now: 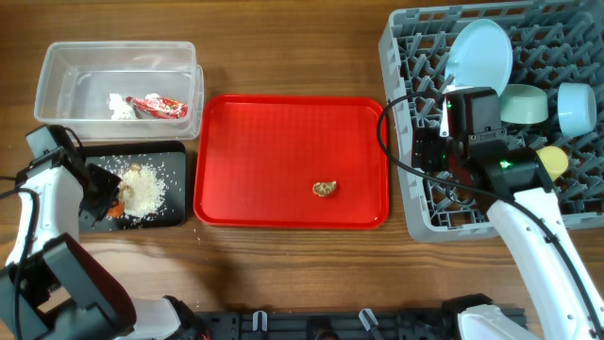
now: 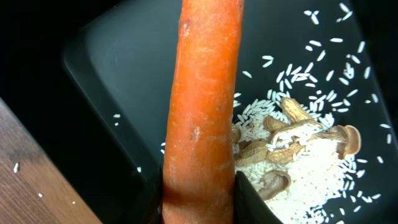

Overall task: Sort waste into correct bins and load items into the dishwasher rack
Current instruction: 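Carry the carrot left and lower it onto the black tray, then release the carrot and move the left gripper to the brown shell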

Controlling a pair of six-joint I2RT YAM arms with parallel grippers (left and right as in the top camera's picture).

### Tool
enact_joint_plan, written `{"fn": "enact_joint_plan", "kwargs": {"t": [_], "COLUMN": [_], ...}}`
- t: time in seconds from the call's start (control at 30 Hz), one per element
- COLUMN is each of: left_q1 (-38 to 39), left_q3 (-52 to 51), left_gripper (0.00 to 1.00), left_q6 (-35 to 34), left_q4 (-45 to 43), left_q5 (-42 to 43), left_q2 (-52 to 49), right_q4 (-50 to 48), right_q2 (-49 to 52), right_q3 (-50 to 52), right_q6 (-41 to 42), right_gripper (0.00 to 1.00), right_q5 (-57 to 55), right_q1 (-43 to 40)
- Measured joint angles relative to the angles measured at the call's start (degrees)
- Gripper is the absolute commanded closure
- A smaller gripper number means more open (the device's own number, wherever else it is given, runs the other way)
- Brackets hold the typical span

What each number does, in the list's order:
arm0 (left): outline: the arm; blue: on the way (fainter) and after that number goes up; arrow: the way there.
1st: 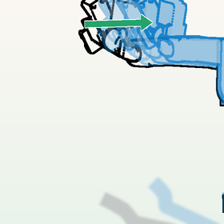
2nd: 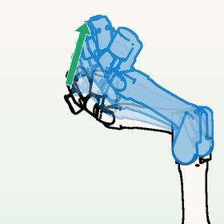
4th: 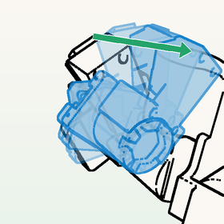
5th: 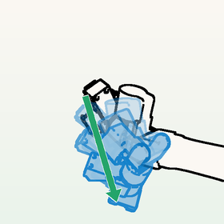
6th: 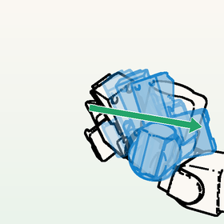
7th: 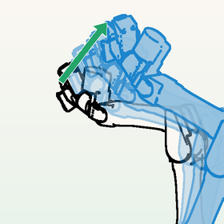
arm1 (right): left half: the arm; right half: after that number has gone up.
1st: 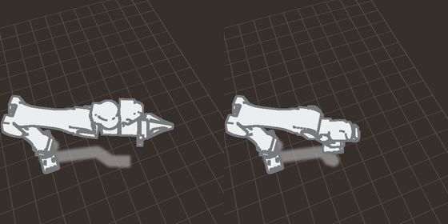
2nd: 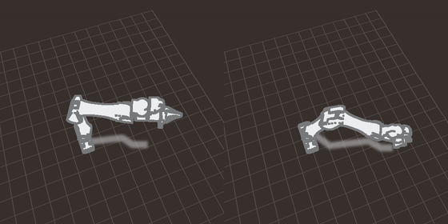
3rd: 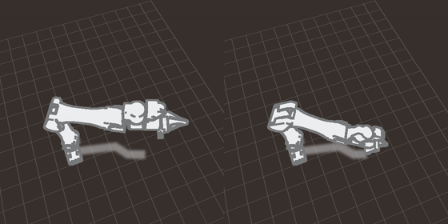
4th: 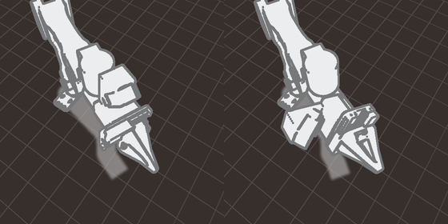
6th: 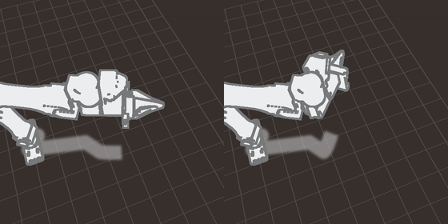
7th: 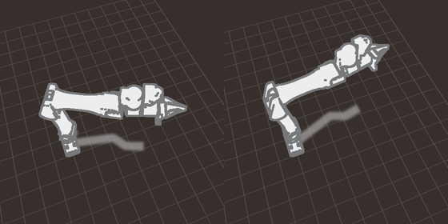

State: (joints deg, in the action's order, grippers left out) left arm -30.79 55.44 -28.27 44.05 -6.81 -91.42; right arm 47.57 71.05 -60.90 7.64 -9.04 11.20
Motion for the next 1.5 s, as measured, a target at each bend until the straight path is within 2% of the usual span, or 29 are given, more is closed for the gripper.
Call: {"fn": "enact_joint_plan", "kwargs": {"t": [0.1,0.27,0.47,0.67,1.0,1.2,1.4,1.5], "left_q1": [0.00,0.00,0.00,0.00,0.92,9.84,27.71,35.95], "left_q3": [0.00,0.00,0.00,0.00,0.09,1.60,2.25,2.27], "left_gripper": [0.65,0.55,0.51,0.38,0.29,0.27,0.13,0.11], "left_q6": [-0.35,-0.57,-0.76,-0.81,0.70,4.11,10.08,13.35], "left_q4": [0.00,0.00,-0.02,0.00,0.26,-1.70,-7.26,-10.10], "left_q5": [-0.02,-0.02,-0.02,0.00,4.61,10.99,16.96,18.14], "left_q2": [-0.39,-0.42,-0.42,-0.42,0.26,5.97,7.72,7.58], "right_q4": [0.00,0.00,0.00,0.00,0.00,0.17,0.48,1.49], "right_q2": [0.00,0.00,0.00,0.00,0.00,0.00,0.00,0.00], "right_q3": [0.00,0.00,0.00,0.00,0.00,0.00,0.00,0.00], "right_q6": [0.02,0.02,0.02,0.02,0.02,0.02,1.95,5.88], "right_gripper": [0.23,0.23,0.23,0.23,0.23,0.21,0.21,0.19], "right_q5": [0.00,0.00,0.00,0.00,0.00,0.00,-0.02,-0.50], "right_q1": [0.00,0.00,0.00,0.00,0.00,0.00,0.00,0.00]}}
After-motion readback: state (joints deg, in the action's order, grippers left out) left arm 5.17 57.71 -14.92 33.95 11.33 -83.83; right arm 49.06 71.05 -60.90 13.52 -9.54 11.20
